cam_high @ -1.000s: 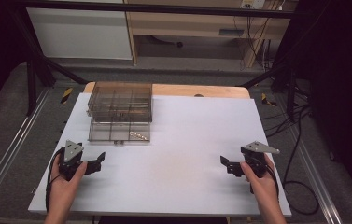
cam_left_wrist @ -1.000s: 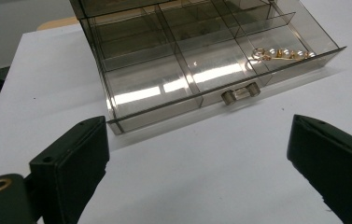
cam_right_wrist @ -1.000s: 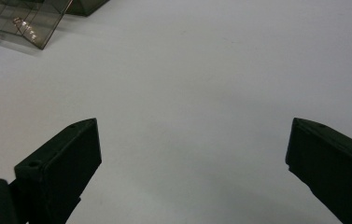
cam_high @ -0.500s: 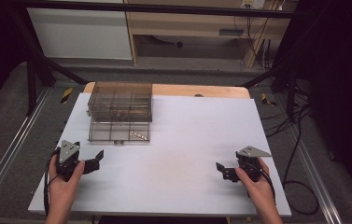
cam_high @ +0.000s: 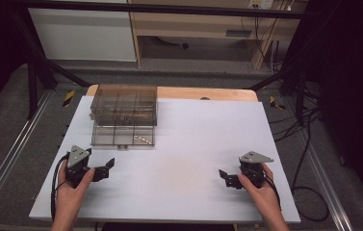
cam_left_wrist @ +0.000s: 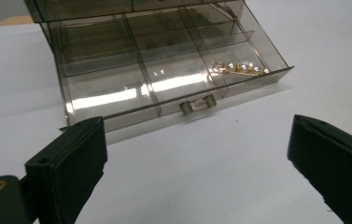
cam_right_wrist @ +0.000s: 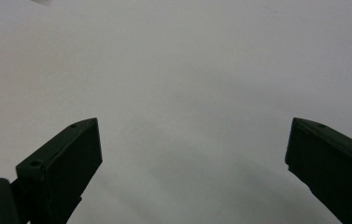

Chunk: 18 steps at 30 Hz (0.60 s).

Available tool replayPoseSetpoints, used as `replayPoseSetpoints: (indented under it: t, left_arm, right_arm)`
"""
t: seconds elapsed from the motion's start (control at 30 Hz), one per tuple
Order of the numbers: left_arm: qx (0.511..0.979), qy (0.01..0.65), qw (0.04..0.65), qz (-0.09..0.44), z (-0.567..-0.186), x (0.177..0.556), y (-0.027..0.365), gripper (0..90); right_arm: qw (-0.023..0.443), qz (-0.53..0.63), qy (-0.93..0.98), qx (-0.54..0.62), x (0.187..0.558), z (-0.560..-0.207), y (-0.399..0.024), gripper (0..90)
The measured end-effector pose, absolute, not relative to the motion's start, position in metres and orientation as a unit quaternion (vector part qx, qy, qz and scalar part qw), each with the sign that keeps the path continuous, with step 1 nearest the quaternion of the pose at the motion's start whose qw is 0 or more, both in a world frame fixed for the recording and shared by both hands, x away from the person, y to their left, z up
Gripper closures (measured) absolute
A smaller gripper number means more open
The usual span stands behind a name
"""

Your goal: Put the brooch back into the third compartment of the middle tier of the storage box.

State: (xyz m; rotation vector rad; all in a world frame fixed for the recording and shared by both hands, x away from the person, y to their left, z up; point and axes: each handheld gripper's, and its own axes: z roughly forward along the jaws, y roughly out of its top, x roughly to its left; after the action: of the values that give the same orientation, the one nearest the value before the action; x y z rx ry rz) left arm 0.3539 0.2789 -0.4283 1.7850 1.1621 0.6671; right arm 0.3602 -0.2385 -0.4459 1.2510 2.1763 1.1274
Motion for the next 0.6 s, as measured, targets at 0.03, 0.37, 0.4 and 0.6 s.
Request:
replayPoseSetpoints:
  t: [0.03,0.37,0.4,0.6]
  left_arm:
    - [0.719,0.468,0.439,0.266,-0.429,0.354,0.278,4.8]
    - [0.731,0.468,0.412,0.276,-0.432,0.356,0.266,5.8]
    - [0.731,0.468,0.411,0.277,-0.432,0.356,0.266,5.9]
    - [0.737,0.471,0.401,0.273,-0.434,0.357,0.265,6.5]
  right_arm:
    - [0.195,0.401,0.778,0.443,0.360,-0.446,-0.238,4.1]
    - [0.193,0.393,0.786,0.436,0.360,-0.448,-0.233,3.8]
    - [0.192,0.393,0.787,0.435,0.360,-0.448,-0.232,3.8]
    - [0.193,0.393,0.788,0.432,0.359,-0.448,-0.230,3.7]
